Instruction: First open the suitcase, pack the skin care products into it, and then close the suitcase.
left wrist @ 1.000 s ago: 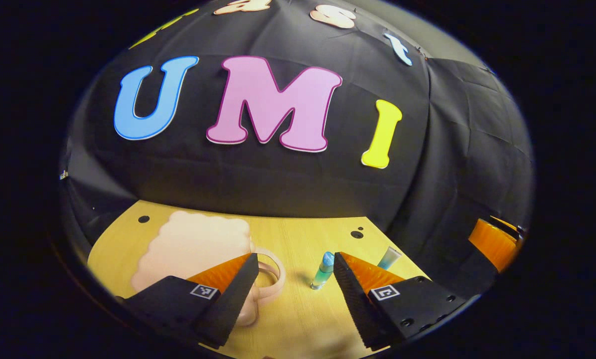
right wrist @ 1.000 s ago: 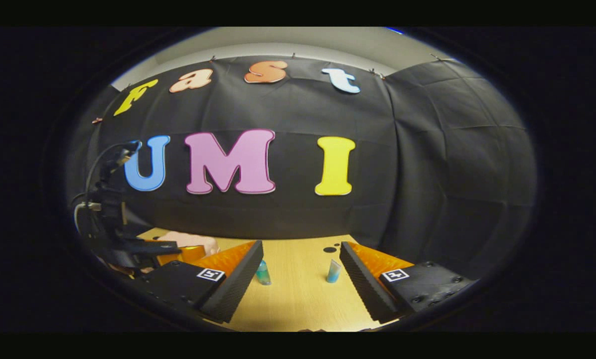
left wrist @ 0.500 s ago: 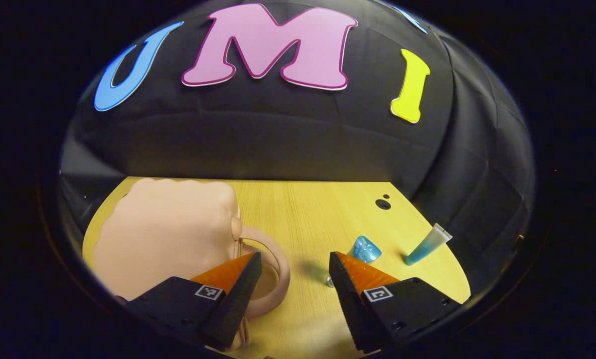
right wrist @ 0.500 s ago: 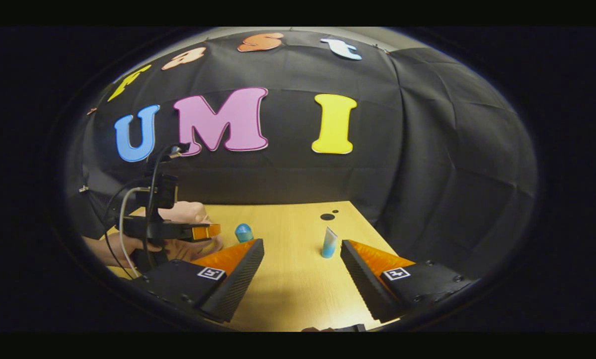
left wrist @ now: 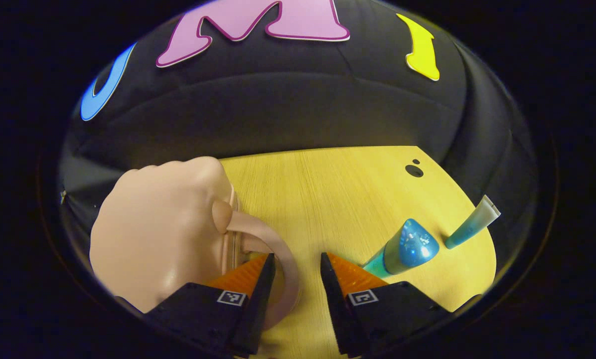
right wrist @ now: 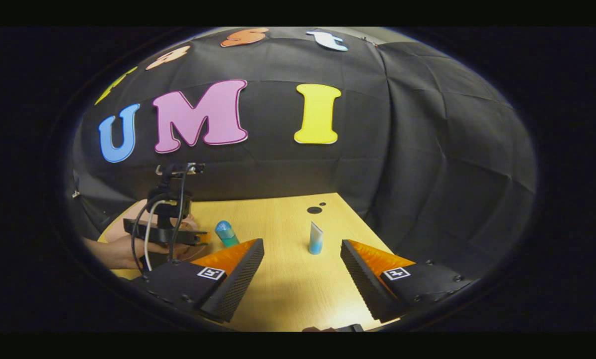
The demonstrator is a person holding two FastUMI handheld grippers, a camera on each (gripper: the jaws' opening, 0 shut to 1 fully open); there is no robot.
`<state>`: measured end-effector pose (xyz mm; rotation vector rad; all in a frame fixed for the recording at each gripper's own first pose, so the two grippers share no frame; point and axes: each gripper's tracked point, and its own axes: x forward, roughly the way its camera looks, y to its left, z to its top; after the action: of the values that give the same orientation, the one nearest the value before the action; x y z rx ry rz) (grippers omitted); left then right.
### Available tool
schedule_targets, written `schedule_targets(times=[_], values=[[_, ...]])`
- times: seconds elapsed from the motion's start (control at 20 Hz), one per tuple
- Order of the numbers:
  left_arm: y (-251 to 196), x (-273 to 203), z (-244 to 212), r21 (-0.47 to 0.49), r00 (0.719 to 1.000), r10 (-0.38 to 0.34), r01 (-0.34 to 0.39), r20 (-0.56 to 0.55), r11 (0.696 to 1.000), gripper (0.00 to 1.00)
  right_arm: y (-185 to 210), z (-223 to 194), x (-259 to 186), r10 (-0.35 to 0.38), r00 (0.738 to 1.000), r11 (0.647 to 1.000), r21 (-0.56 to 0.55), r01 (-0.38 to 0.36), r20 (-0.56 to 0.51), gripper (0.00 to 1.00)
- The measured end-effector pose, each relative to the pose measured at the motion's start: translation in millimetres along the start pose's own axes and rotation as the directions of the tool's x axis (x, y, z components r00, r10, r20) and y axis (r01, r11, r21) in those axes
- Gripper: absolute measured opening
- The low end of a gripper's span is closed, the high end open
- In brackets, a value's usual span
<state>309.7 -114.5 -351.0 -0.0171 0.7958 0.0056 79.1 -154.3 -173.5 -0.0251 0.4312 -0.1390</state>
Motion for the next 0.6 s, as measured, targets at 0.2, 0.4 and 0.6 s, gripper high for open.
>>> schedule_targets(times=[0.2, 0.4, 0.6], values=[[-1.8, 3.7, -4.9, -0.039, 0.999, -0.013, 0.012, -0.03, 0.999, 0.22, -2.1, -2.7, 0.9, -0.013, 1.0, 1.0, -0.001, 0.013, -0.013, 0.98], [-6.0, -13.3, 10.9, -0.066, 0.998, -0.059, 0.059, 0.004, 0.996, 0.16, -1.3, -0.9, 0.1, -0.002, 1.0, 1.0, -0.01, 0.002, -0.007, 0.99], [7.8, -43.2, 39.8, -0.057, 0.996, -0.074, 0.077, 0.048, 0.995, 0.16, 5.8, 6.8, -2.5, 0.016, 1.0, 1.0, -0.026, -0.016, 0.009, 0.98]])
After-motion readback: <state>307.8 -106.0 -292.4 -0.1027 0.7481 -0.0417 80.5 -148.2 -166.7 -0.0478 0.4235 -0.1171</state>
